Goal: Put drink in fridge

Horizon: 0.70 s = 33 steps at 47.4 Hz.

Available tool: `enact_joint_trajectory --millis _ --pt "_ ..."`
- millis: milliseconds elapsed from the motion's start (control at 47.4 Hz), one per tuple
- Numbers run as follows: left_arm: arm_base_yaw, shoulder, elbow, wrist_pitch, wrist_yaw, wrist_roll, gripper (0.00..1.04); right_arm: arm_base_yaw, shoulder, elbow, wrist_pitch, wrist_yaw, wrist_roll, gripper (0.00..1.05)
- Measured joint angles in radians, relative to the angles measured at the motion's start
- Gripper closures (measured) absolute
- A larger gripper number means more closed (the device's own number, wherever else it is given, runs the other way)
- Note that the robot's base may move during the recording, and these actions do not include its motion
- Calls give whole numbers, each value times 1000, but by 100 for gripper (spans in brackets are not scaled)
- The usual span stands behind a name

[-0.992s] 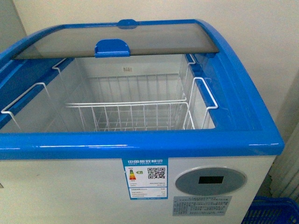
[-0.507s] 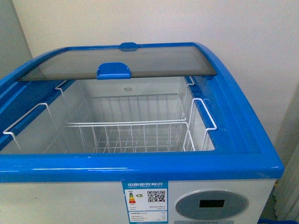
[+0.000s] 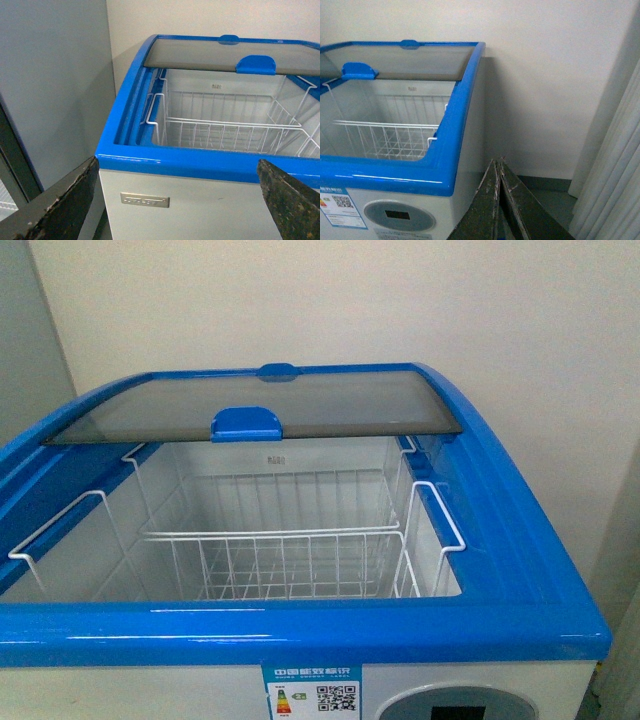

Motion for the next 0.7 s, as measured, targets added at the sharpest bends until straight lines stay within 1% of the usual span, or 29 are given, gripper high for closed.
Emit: enact_joint_trajectory --millis 106,148,190,232,253,274,697 --pt "0 0 0 0 0 0 8 -75 -31 -27 -5 -71 -1 102" --pt "0 0 0 0 0 0 8 -90 -37 -32 -5 -86 -1 102" --pt "0 0 0 0 0 0 8 -161 -51 -38 -13 -187 -2 102" --pt "0 0 0 0 0 0 8 -209 -56 -44 -14 -227 -2 102" --pt "0 0 0 0 0 0 8 -238 -62 -47 -15 -235 -2 102" --pt "0 0 0 0 0 0 8 -246 -63 -47 -15 -234 -2 102" --pt "0 0 0 0 0 0 8 -261 -119 -80 -11 -248 -3 102"
